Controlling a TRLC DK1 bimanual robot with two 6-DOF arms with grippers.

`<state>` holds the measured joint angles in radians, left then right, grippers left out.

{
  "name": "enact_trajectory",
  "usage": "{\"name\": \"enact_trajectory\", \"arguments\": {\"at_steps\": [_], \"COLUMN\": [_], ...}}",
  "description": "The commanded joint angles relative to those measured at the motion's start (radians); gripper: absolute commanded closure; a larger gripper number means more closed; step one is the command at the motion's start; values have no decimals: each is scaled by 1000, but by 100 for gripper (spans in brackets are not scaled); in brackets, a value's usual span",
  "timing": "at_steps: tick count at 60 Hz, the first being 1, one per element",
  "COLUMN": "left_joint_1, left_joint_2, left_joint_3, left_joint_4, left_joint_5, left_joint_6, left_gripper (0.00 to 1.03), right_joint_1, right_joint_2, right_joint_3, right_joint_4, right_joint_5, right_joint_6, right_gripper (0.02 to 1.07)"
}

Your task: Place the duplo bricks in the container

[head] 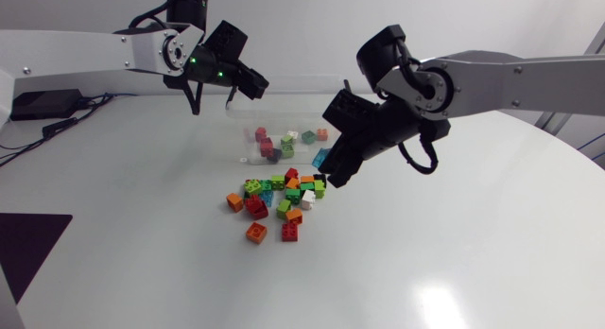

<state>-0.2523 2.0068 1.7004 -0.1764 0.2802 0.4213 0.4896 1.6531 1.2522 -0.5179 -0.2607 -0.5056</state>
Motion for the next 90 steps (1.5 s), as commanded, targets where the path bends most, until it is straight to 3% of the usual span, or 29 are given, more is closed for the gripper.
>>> {"name": "enact_trajectory", "arguments": {"at_steps": [1, 10, 27, 48, 69, 90], "left_joint_1": [-1, 16, 54, 111, 120, 67], "left_joint_2": [30, -14, -229, -370, -402, -368], "left_joint_3": [28, -21, -268, -502, -659, -740], "left_joint_4": [25, 26, 37, -48, -72, -78], "left_joint_5": [-30, -44, -64, -62, -58, -59], "left_joint_6": [-26, -27, 10, 131, 220, 243], "left_gripper": [5, 5, 5, 5, 6, 6], "right_joint_1": [-14, -29, -40, -52, -56, -71], "right_joint_2": [-26, -23, 37, 172, 277, 392], "right_joint_3": [42, 82, 191, 334, 424, 539], "right_joint_4": [25, 67, 133, 194, 248, 256], "right_joint_5": [-6, -6, 1, 29, 54, 64], "right_joint_6": [39, 85, 164, 211, 239, 254], "right_gripper": [70, 70, 70, 70, 70, 70]}}
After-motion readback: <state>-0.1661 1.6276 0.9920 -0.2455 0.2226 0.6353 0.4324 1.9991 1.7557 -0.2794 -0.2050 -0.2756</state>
